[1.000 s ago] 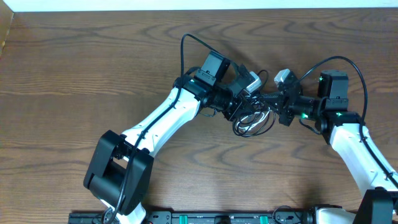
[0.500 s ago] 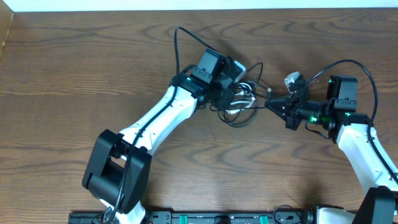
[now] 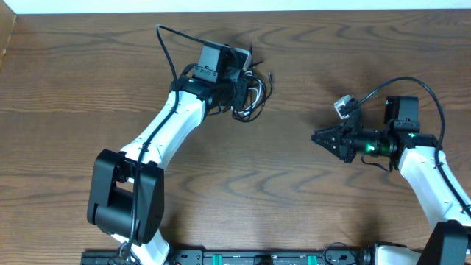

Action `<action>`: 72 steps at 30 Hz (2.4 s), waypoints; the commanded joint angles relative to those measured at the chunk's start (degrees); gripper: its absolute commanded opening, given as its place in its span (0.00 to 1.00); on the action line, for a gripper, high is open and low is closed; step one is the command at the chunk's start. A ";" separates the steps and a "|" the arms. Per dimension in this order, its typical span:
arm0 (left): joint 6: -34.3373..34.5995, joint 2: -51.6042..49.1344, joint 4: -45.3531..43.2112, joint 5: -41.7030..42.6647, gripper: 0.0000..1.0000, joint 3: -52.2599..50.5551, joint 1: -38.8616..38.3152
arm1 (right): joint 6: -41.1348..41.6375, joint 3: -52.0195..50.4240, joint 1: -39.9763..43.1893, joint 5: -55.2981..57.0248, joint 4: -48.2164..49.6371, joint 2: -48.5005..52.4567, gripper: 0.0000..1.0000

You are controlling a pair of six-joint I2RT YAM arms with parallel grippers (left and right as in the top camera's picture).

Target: Untangle cables

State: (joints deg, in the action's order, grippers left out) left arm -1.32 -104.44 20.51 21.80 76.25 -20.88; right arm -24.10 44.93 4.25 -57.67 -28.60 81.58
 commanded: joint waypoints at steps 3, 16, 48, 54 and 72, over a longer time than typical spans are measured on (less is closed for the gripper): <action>-9.22 1.92 2.56 18.67 0.08 0.11 -0.63 | 2.67 0.07 0.59 0.74 6.01 -0.74 0.39; -28.22 5.66 16.85 36.02 0.08 0.11 -0.68 | -3.54 0.07 0.59 3.82 16.22 -0.74 0.72; -31.87 11.34 18.08 32.48 0.08 0.11 -7.91 | -5.03 0.07 -1.79 -0.81 19.41 -0.74 0.01; -25.79 11.34 18.12 13.05 0.08 0.11 -7.91 | -1.42 0.07 1.62 2.89 19.43 -0.74 0.01; -16.76 11.34 20.39 -30.51 0.55 0.11 -7.54 | 3.93 0.07 14.75 4.28 18.73 -0.74 0.01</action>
State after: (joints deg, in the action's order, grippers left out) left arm -19.14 -93.67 40.45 -1.89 76.25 -28.93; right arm -21.26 44.88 17.54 -53.06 -9.67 81.58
